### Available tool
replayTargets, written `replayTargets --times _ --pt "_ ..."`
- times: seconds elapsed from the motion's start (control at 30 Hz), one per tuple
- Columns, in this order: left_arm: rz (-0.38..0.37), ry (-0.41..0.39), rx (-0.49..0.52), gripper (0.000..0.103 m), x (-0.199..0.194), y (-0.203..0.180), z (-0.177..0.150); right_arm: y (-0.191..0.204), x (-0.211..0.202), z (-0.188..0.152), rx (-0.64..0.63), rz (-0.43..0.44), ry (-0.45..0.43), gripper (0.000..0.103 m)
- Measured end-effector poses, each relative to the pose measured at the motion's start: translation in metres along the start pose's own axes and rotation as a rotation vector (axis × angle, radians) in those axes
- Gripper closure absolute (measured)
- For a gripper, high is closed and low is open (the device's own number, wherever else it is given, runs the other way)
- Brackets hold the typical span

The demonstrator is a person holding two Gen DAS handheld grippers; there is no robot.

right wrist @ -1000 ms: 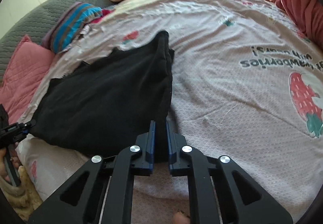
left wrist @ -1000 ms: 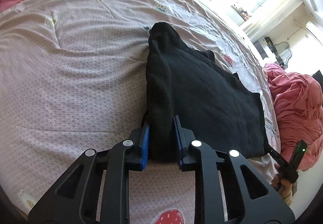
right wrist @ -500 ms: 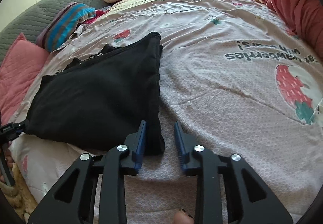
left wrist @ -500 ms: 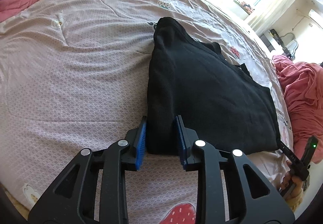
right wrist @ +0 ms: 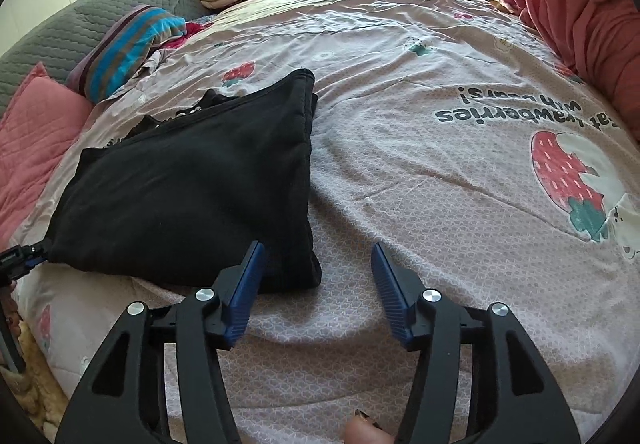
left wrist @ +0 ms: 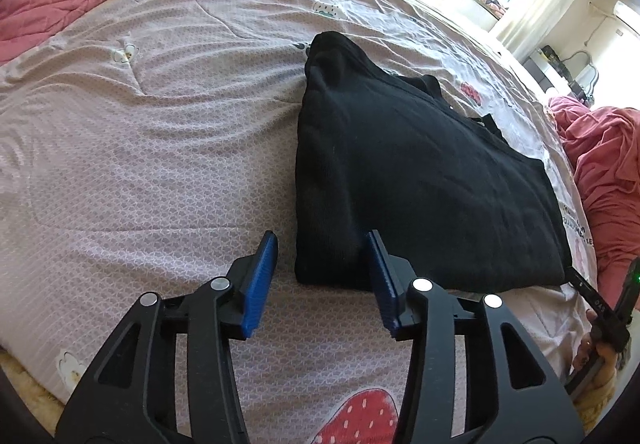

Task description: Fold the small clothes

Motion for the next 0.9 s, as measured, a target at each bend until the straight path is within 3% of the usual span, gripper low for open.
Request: replayTargets --times 0.17,0.3,0.37,0.6,0.67,0.9 --pt "0.011 -0.005 0.008 0.051 -0.004 -0.002 -0.001 0.002 -0.006 0.000 0.002 0.010 -0.008 0.032" --pt "0.013 -0.008 0.011 0.047 -0.008 -0.004 -0.002 0.005 -0.011 0.001 -0.006 0.007 -0.020 0.024" --pt "0.014 -0.012 0.015 0.031 -0.011 -0.005 -0.002 0.005 -0.013 0.002 -0.007 0.007 -0.027 0.018" --pt "0.019 -0.043 0.026 0.020 -0.023 -0.012 -0.001 0.008 -0.018 0.004 -0.026 0.002 -0.041 0.012" --pt "0.019 -0.050 0.031 0.009 -0.027 -0.015 0.000 0.010 -0.020 0.004 -0.032 0.000 -0.046 0.009" --pt "0.047 -0.084 0.056 0.010 -0.038 -0.020 0.004 0.021 -0.032 0.008 -0.073 -0.001 -0.087 0.008"
Point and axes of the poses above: each gripper's, at about its wrist camera, not at the fingertips, and x roughly the way its jaws point, y to its left, z to its top, the point moved 8 cm from there along x, roughly the way its jaws point, and after that the axes turned 4 degrees about x, right-handed, at the moved point
